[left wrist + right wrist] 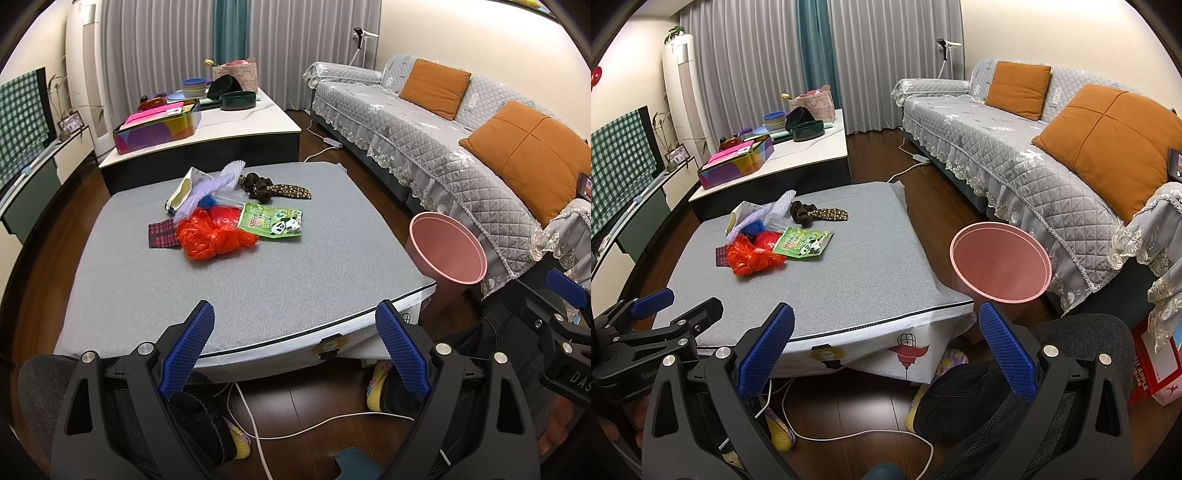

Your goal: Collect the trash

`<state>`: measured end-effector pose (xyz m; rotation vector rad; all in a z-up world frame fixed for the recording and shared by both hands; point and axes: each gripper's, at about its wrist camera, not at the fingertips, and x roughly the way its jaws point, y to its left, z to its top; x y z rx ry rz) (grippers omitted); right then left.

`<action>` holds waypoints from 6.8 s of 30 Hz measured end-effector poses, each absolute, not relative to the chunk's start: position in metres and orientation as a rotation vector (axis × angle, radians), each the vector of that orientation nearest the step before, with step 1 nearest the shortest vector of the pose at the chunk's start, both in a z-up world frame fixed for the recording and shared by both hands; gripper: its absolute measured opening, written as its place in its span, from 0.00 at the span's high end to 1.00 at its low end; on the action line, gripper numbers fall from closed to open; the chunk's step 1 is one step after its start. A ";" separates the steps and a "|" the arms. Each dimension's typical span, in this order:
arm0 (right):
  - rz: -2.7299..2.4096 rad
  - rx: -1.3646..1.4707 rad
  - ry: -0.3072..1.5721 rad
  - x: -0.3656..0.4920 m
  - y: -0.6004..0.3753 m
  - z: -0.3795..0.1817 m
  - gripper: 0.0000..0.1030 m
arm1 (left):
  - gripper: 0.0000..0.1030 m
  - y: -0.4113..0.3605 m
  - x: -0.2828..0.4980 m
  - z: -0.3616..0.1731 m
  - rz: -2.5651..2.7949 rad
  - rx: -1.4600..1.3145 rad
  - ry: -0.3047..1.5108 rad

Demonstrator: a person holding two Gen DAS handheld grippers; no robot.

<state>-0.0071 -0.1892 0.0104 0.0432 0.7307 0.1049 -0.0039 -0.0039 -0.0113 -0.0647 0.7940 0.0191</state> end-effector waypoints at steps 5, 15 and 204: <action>0.104 0.044 0.730 -0.007 -0.189 0.010 0.05 | 0.16 -0.004 -0.004 -0.011 0.021 -0.065 0.795; 0.104 0.044 0.731 -0.006 -0.189 0.011 0.05 | 0.16 -0.004 -0.004 -0.011 0.020 -0.065 0.794; -0.177 0.235 0.882 0.216 -0.392 -0.089 0.11 | 0.20 -0.181 0.277 -0.083 -0.193 0.105 1.069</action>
